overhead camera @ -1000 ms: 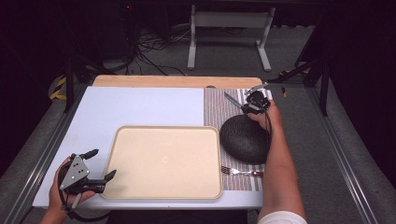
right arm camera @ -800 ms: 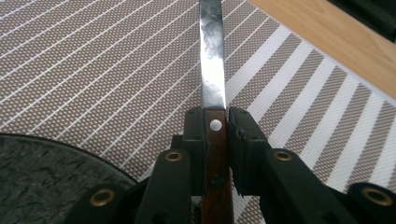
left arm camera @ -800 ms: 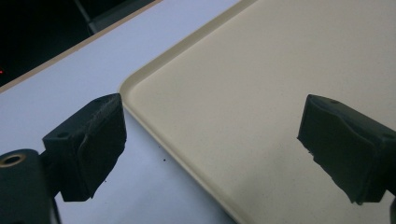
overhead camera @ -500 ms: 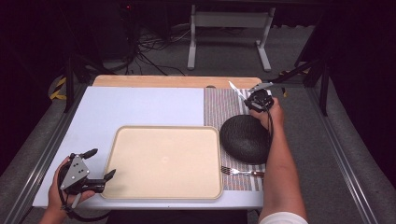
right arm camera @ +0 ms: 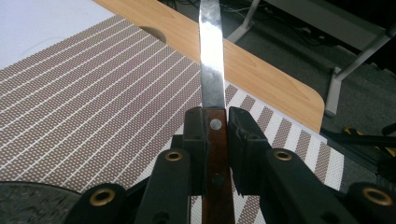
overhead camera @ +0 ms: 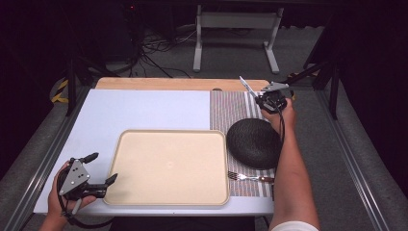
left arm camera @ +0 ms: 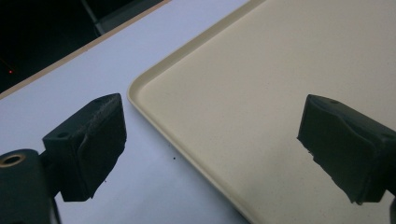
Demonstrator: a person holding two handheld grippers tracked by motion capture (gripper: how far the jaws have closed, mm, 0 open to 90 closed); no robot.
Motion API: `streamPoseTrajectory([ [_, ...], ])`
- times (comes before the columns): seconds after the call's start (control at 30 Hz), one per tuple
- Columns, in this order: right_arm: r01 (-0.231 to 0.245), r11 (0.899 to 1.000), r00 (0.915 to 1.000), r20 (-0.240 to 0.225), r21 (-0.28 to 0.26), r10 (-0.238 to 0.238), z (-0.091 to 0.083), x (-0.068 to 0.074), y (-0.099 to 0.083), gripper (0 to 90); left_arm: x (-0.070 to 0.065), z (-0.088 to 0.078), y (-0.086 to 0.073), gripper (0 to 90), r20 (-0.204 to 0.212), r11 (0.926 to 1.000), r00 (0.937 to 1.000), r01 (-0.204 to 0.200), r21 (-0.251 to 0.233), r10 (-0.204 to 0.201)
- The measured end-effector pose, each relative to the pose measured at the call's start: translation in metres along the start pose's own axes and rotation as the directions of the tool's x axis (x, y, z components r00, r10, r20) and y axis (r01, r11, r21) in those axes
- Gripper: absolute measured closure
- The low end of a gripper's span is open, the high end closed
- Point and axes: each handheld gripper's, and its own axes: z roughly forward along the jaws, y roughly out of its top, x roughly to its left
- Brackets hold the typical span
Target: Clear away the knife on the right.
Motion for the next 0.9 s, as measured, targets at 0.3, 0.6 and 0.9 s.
streamPoseTrajectory([
  [0.3,0.011,0.998,0.9999,0.009,-0.054,-0.011,-0.023,0.004,0.007,78.2,0.001,-0.001,0.001,8.5,-0.008,1.0000,1.0000,-0.005,-0.002,0.005],
  [0.6,0.001,0.998,0.9999,0.013,-0.067,0.000,-0.040,0.013,0.007,78.2,0.003,-0.002,0.001,8.6,-0.021,1.0000,0.9998,-0.004,-0.006,0.004],
  [0.9,0.007,0.996,0.9999,0.008,-0.087,-0.006,-0.055,0.021,0.010,78.2,0.006,-0.003,0.003,8.6,-0.021,0.9998,0.9997,-0.009,-0.017,0.009],
])
